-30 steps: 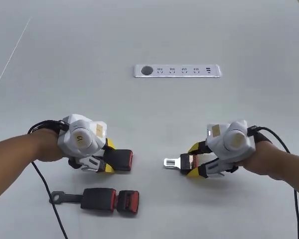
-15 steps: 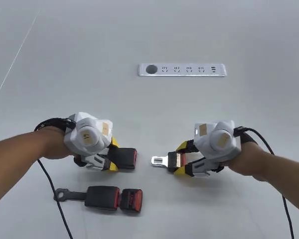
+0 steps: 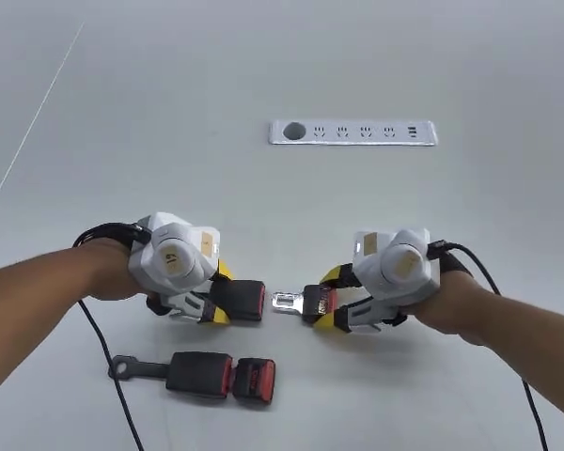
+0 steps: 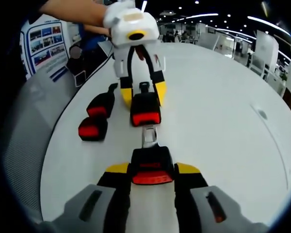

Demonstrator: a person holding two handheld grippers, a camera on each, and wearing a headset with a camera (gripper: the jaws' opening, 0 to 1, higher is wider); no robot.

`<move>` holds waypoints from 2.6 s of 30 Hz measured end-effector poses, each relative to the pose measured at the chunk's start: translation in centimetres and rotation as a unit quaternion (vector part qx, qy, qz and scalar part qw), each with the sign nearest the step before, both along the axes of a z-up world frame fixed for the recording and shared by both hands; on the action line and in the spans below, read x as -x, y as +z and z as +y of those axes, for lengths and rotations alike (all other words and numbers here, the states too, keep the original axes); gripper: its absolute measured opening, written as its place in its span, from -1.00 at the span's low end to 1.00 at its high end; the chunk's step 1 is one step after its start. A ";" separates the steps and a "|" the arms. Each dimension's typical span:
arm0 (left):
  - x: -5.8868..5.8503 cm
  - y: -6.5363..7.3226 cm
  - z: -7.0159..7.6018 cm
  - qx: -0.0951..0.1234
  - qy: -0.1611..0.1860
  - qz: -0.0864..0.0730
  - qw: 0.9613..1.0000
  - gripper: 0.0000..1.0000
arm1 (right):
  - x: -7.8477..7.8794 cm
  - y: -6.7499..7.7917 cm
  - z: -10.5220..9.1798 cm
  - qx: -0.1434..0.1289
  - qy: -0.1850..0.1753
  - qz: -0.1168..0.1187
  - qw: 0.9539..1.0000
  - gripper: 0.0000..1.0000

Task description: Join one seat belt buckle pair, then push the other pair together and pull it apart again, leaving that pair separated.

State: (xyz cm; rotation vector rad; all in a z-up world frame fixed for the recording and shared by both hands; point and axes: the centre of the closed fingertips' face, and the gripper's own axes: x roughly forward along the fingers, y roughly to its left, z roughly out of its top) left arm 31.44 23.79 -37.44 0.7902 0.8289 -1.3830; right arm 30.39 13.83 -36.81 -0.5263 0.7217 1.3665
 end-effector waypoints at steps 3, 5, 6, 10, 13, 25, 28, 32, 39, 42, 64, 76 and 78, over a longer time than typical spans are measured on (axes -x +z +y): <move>-0.1 -0.1 0.0 -0.001 -0.001 0.000 1.000 -0.31 | 0.0 0.0 0.7 -0.002 0.005 0.001 1.000 -0.32; -0.1 -0.1 0.1 -0.002 -0.001 0.000 1.000 -0.31 | 0.0 0.0 1.1 -0.004 0.005 0.003 1.000 -0.32; -0.1 -0.1 0.1 -0.003 -0.001 0.000 1.000 -0.31 | -0.1 0.0 1.2 -0.005 0.005 0.003 1.000 -0.32; 0.0 0.0 -0.1 -0.005 -0.002 0.000 1.000 -0.31 | -0.1 0.0 1.5 -0.004 0.012 0.001 1.000 -0.32; -0.1 0.0 -0.1 -0.009 -0.004 0.000 1.000 -0.31 | -0.1 0.0 2.0 -0.008 0.013 0.001 1.000 -0.32; 0.1 0.0 -0.3 -0.022 -0.020 -0.002 1.000 -0.34 | -0.2 -0.2 2.7 -0.012 0.010 0.009 1.000 -0.34; 0.2 0.1 -0.3 -0.021 -0.023 -0.001 1.000 -0.35 | -0.3 -0.2 2.9 -0.013 0.012 0.011 1.000 -0.35; 0.2 0.1 -0.4 -0.027 -0.031 -0.001 0.999 -0.35 | -0.4 -0.1 4.2 -0.017 0.008 0.012 1.000 -0.35; 0.3 0.0 -0.2 -0.026 -0.031 0.000 0.999 -0.36 | -0.6 -0.2 4.5 0.003 0.013 0.014 1.000 -0.36; 0.3 0.0 -0.2 -0.034 -0.039 0.000 0.999 -0.36 | -0.5 -0.2 4.6 0.011 0.012 0.012 1.000 -0.36; 0.2 -0.1 -0.2 -0.037 -0.054 -0.003 0.998 -0.33 | -0.6 -0.4 4.5 0.043 0.033 -0.003 0.999 -0.34; 0.1 -0.2 -0.1 -0.030 -0.049 -0.002 0.998 -0.33 | -0.6 -0.5 4.3 0.042 0.034 -0.002 0.999 -0.34; 0.1 -0.2 -0.1 -0.031 -0.051 -0.003 0.998 -0.33 | -0.6 -0.5 4.2 0.044 0.035 -0.002 0.998 -0.34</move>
